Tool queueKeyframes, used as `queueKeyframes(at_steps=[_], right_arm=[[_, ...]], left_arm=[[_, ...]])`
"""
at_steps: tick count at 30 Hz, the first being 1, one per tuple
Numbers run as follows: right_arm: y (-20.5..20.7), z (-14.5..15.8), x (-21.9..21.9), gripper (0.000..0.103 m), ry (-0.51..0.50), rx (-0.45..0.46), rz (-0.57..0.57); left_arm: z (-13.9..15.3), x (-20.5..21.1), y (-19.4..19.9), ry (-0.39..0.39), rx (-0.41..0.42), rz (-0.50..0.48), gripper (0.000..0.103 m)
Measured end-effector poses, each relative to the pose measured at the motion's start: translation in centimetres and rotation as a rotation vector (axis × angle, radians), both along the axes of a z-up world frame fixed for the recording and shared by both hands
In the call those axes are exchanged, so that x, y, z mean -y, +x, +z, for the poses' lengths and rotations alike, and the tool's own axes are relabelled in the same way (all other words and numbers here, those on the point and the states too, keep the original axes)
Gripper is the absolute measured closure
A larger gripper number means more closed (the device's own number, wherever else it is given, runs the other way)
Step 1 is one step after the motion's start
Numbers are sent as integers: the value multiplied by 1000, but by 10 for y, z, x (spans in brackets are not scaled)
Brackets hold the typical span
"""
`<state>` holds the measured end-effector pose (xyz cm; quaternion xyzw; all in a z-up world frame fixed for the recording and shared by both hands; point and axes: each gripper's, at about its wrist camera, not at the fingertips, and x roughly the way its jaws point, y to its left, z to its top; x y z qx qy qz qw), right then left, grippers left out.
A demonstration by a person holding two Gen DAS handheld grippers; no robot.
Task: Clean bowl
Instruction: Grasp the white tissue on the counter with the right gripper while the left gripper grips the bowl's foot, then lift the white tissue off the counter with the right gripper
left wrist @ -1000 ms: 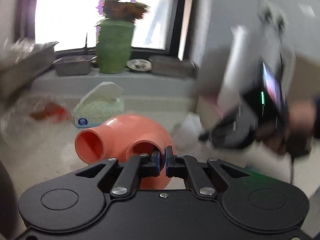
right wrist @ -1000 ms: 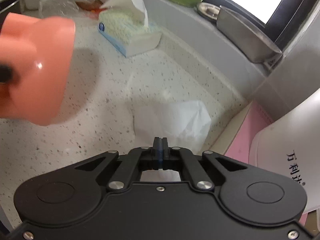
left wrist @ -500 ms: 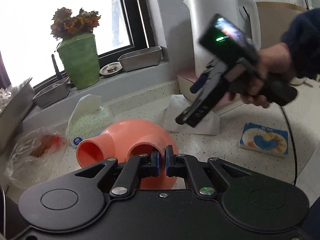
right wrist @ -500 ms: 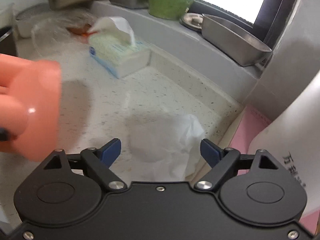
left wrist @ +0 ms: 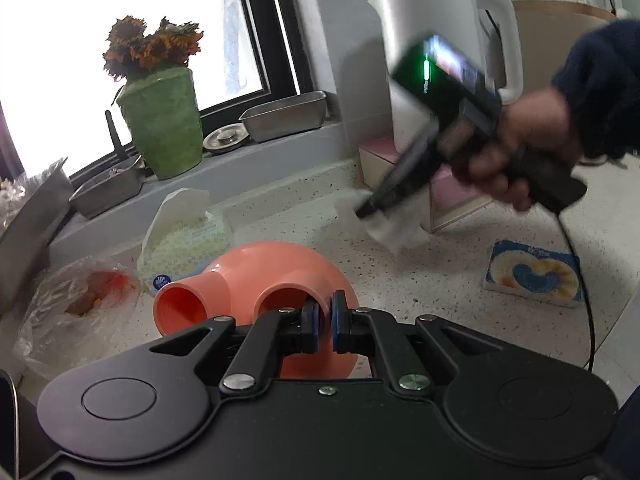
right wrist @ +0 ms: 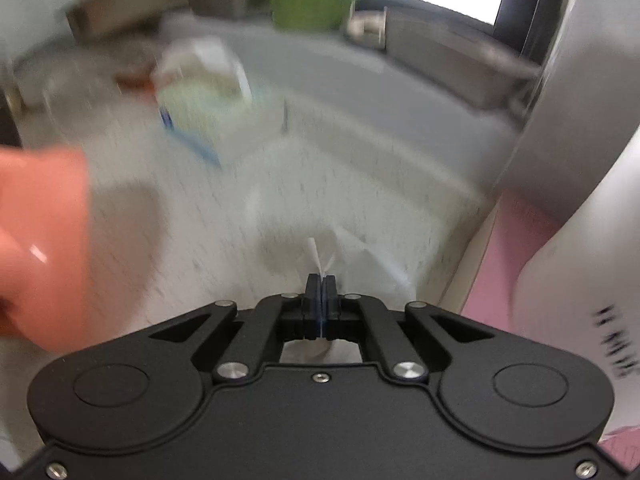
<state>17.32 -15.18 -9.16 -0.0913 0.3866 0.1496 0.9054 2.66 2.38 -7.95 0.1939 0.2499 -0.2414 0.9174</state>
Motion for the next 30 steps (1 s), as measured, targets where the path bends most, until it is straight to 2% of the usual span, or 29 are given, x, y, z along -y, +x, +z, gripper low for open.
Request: queueKeyframes(at_steps=[5, 7, 12, 15, 22, 26, 30], right_arm=[[-22, 56, -3, 103, 173, 78, 61], [-32, 73, -6, 103, 269, 71, 102], [-36, 77, -31, 103, 355, -16, 191], [-36, 66, -56, 102, 324, -57, 241], [-48, 70, -98, 102, 248, -43, 366], [-38, 75, -107, 102, 225, -33, 359], [-22, 71, -106, 102, 214, -37, 302]], left_arm=[[-1, -2, -1, -3, 9, -1, 97], [-1, -4, -1, -11, 10, 4, 97], [-2, -4, -4, -8, 25, 2, 97], [-3, -3, -9, -5, 40, 3, 97], [-9, 2, -22, 29, 82, -9, 98], [-11, 1, -25, 24, 95, 4, 98], [-12, -2, -26, 2, 109, 35, 98]])
